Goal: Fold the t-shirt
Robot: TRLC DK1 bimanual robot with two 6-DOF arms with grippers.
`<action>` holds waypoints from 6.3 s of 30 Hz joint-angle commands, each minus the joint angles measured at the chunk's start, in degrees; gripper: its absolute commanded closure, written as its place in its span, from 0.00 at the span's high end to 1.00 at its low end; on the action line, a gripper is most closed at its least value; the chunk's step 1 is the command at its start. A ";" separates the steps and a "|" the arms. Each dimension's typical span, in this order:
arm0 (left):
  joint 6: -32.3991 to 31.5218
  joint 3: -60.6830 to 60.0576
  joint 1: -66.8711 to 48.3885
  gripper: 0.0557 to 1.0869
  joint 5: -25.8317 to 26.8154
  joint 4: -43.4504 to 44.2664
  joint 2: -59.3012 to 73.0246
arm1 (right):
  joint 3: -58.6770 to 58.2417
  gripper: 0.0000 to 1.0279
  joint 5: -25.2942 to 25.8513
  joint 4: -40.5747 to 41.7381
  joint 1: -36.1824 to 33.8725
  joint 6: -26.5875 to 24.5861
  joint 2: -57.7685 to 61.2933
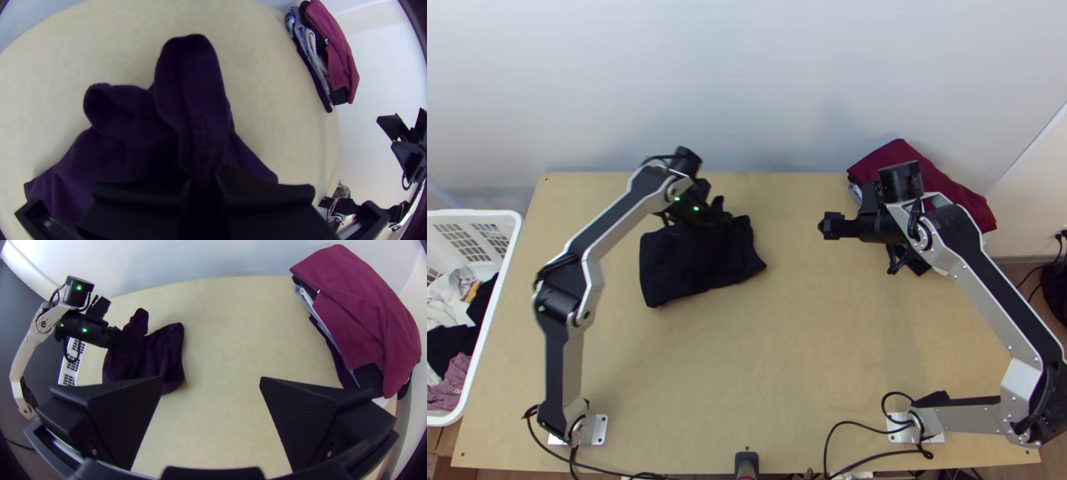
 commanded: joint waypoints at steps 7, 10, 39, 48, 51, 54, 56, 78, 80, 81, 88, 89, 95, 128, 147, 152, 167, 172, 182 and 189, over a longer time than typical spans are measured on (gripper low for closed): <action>0.69 14.89 -6.06 0.97 0.19 4.99 3.71 | -6.90 0.96 -0.06 3.83 1.00 0.99 0.54; 0.69 14.89 -6.32 0.97 0.19 6.40 1.69 | -8.74 0.96 0.03 5.85 1.71 0.90 1.86; 2.54 -8.31 14.25 0.97 -26.26 2.09 -33.56 | 28.08 0.96 -7.27 2.95 12.34 5.21 43.34; 4.91 -10.07 22.42 0.97 -25.03 1.74 -39.18 | 39.86 0.96 -3.40 -3.29 10.93 5.74 54.68; 4.91 -11.04 23.92 0.97 -24.86 1.56 -40.32 | 41.09 0.96 -12.01 -4.34 9.62 7.85 56.00; 5.00 -12.18 24.71 0.97 -24.86 1.30 -41.55 | 41.09 0.96 -23.35 -4.34 8.03 9.78 56.62; 5.00 -12.71 24.97 0.97 -24.86 1.12 -42.08 | 41.09 0.96 -28.98 -4.26 7.16 10.75 57.67; 6.84 -11.74 29.72 0.97 -24.86 -1.43 -46.65 | 46.37 0.96 -35.39 0.49 13.48 17.69 65.67; 6.93 -12.01 30.07 0.97 -24.86 -1.51 -47.00 | 45.14 0.94 -34.87 0.40 13.57 16.29 63.91; 6.84 -12.09 30.24 0.97 -24.86 -1.60 -47.09 | 44.87 0.84 -34.87 -0.12 13.66 15.76 63.21; 6.84 -12.80 30.59 0.97 -24.77 -1.60 -48.06 | 38.54 0.07 -32.49 -1.18 14.71 7.85 53.80; 6.84 -12.88 30.59 0.97 -24.77 -1.60 -48.32 | 37.14 0.03 -31.79 -0.65 15.07 7.50 51.69; 6.93 -13.06 31.56 0.97 -24.68 -1.60 -49.46 | 35.64 0.03 -29.77 -0.30 15.15 8.46 41.59; 6.75 -16.31 32.88 0.97 -23.27 -0.90 -53.86 | 50.67 0.03 -31.35 10.42 -26.51 17.78 24.62; 6.49 -16.49 32.18 0.97 -23.27 -0.90 -54.12 | 47.07 0.03 -27.75 9.63 -31.25 9.61 31.39; 6.67 -17.19 32.44 0.97 -23.27 -0.90 -54.47 | 47.07 0.03 -26.08 9.54 -31.43 9.34 32.18; 6.93 -18.42 32.26 0.97 -22.66 0.16 -54.30 | 40.48 0.03 -24.14 8.75 -32.40 6.09 32.27; 7.02 -18.77 32.26 0.97 -22.13 0.24 -54.30 | 37.84 0.03 -21.59 8.75 -33.19 5.12 31.74; 7.02 -21.06 32.35 0.97 -21.60 0.24 -55.35 | 30.37 0.03 -19.75 6.56 -35.65 1.78 27.70; 7.46 -22.03 32.26 0.97 -21.52 0.24 -55.70 | 23.95 0.15 -18.69 6.56 -37.58 -0.77 24.45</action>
